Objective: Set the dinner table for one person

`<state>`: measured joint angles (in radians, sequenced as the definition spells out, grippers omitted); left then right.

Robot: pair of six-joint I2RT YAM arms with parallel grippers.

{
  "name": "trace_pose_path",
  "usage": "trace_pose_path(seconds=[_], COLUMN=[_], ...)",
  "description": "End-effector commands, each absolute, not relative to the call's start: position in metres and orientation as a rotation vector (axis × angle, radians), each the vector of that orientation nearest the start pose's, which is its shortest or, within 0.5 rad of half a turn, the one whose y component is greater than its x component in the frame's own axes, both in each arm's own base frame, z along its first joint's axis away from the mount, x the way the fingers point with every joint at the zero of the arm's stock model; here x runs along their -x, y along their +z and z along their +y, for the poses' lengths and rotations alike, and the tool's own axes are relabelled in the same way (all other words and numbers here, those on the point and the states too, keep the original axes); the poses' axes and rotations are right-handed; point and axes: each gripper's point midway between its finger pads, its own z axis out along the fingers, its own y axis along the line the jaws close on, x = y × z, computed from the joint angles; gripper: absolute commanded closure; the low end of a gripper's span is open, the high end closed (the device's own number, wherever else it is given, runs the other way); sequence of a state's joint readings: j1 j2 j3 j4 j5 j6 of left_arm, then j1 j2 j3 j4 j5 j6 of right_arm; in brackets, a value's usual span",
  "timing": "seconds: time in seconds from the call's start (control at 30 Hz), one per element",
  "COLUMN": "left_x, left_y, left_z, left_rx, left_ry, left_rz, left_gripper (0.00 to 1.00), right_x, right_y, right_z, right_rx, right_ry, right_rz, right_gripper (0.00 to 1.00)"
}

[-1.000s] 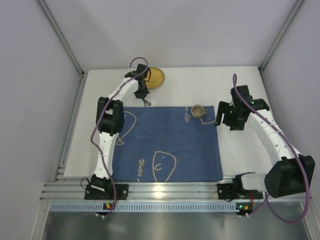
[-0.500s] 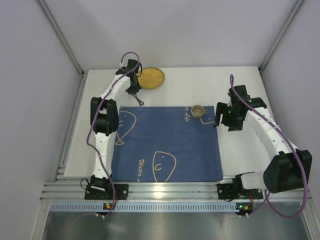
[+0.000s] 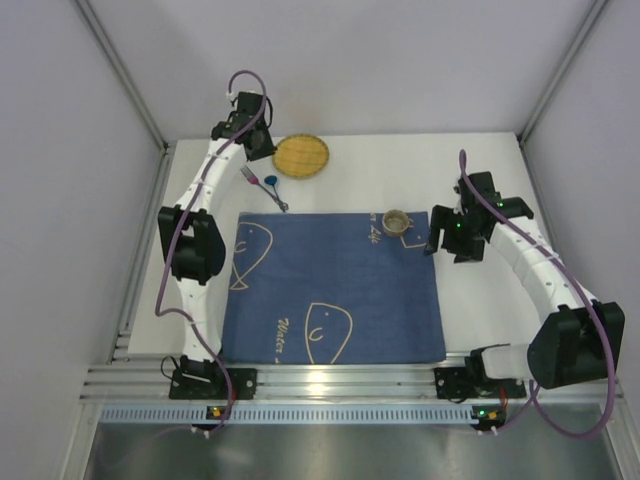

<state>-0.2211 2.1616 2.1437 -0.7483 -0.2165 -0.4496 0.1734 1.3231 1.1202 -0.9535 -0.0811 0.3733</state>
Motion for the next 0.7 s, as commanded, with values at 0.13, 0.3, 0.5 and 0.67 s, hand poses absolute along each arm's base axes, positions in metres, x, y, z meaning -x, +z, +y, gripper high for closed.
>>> trace_pose_path(seconds=[0.13, 0.3, 0.5, 0.67], left_x=[-0.55, -0.562, -0.571, -0.573], left_y=[0.143, 0.122, 0.098, 0.086], left_z=[-0.118, -0.125, -0.118, -0.107], left_rx=[0.326, 0.311, 0.319, 0.333], left_ry=[-0.18, -0.191, -0.121, -0.036], left_rz=[2.357, 2.387, 2.423, 2.426], left_gripper=[0.55, 0.54, 0.56, 0.59], right_x=[-0.261, -0.248, -0.235, -0.234], right_y=[0.149, 0.149, 0.141, 0.144], right_z=[0.075, 0.07, 0.069, 0.064], right_rx=[-0.26, -0.293, -0.356, -0.391], right_ry=[0.311, 0.296, 0.293, 0.259], right_rz=[2.665, 2.652, 2.674, 2.664], right_gripper=[0.24, 0.24, 0.23, 0.23])
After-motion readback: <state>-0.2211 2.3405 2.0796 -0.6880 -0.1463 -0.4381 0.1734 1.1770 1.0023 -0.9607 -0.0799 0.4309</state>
